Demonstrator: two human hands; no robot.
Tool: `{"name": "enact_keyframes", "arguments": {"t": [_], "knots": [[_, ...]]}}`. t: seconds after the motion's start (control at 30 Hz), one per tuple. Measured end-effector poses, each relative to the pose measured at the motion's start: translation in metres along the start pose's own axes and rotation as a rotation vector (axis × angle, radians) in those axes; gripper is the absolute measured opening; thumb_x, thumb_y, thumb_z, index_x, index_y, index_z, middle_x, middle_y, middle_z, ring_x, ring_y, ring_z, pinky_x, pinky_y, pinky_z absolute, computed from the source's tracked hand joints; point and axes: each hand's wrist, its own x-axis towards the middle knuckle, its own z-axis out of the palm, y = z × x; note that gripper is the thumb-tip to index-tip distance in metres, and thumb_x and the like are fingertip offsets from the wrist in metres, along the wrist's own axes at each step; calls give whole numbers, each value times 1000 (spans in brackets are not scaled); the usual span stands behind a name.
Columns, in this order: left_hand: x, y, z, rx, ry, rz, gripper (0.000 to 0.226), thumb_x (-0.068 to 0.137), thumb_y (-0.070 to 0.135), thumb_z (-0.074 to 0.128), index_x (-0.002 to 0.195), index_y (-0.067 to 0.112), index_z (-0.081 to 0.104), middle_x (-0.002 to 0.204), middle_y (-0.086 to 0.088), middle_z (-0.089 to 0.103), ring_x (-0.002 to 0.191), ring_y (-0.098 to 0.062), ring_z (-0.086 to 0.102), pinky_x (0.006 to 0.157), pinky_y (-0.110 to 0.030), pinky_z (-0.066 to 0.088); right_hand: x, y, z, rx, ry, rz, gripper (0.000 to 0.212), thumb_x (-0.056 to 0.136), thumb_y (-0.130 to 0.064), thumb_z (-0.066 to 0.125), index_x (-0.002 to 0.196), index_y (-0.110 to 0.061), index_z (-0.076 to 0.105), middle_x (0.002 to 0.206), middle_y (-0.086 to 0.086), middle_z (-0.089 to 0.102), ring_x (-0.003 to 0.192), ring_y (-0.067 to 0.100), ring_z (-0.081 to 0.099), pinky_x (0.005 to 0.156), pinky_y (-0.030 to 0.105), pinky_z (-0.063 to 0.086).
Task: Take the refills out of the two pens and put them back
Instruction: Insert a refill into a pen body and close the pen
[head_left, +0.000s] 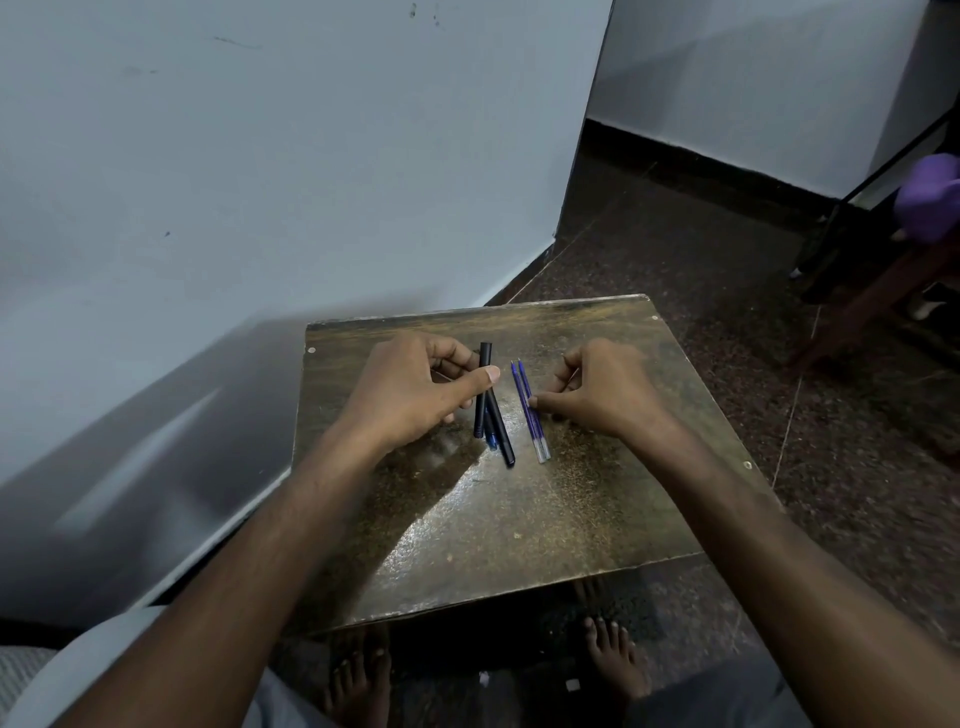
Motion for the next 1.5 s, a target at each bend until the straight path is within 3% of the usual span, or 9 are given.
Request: {"name": "enact_keyframes", "arguments": {"t": [0.17, 0.33, 0.43, 0.67, 0.77, 0.97, 1.07, 1.17, 1.5], "knots": [[-1, 0, -1, 6, 1, -1, 18, 89, 48, 84, 92, 30, 82, 73, 22, 79, 56, 5, 73, 52, -5, 49, 2, 10, -12, -25, 116, 21, 18, 84, -14, 91, 71, -15, 78, 63, -3, 78, 61, 5, 76, 57, 16, 55], [-1, 1, 2, 24, -5, -5, 19, 89, 48, 84, 95, 30, 82, 77, 12, 80, 64, 6, 75, 54, -7, 52, -3, 5, -6, -112, 45, 19, 36, 84, -26, 93, 60, -17, 68, 64, -5, 72, 59, 4, 63, 54, 20, 42], [-2, 1, 4, 21, -4, -3, 19, 90, 47, 85, 95, 28, 83, 78, 11, 80, 67, 4, 77, 54, -8, 54, -3, -3, -2, -167, -19, 39, 39, 89, -17, 82, 57, -13, 59, 62, 4, 62, 58, 20, 61, 59, 32, 54], [-3, 1, 6, 30, -8, -4, 20, 89, 47, 85, 96, 29, 83, 79, 10, 81, 69, 3, 78, 54, -11, 56, -10, -15, -1, -229, -81, 7, 46, 96, -19, 71, 58, -15, 46, 60, 2, 47, 52, 18, 43, 48, 28, 33], [-2, 2, 7, 25, -9, 2, 18, 89, 47, 85, 94, 30, 83, 80, 11, 81, 70, 3, 78, 55, -12, 57, -9, -12, -12, -87, -93, -7, 45, 101, -22, 66, 60, -18, 49, 57, 0, 52, 50, 17, 47, 52, 25, 40], [-7, 4, 12, 107, -82, 37, 21, 88, 53, 84, 90, 32, 82, 77, 18, 80, 63, 8, 73, 62, -14, 58, -16, -14, -22, 631, -254, 16, 25, 107, -10, 59, 82, -12, 62, 67, 4, 68, 44, 8, 53, 47, 23, 49], [-9, 3, 14, 120, -111, 47, 22, 88, 53, 84, 91, 31, 82, 76, 24, 79, 60, 12, 70, 61, -8, 52, -14, -18, -22, 857, -172, 21, 6, 104, 0, 65, 108, -4, 67, 66, 2, 75, 50, 7, 63, 53, 22, 58], [-8, 5, 14, 129, -124, 69, 19, 88, 52, 84, 88, 34, 80, 74, 30, 76, 60, 14, 69, 57, -1, 48, -13, -20, -24, 1056, -8, -1, 26, 105, -7, 70, 130, -5, 64, 86, 10, 85, 73, 14, 79, 72, 29, 68], [-8, 8, 15, 113, -136, 127, 19, 88, 53, 84, 90, 35, 82, 84, 24, 81, 77, 8, 75, 65, -4, 52, -23, -37, -9, 815, 317, -244, 46, 105, -11, 73, 144, -17, 48, 96, 5, 87, 86, 17, 85, 83, 43, 70]]}}
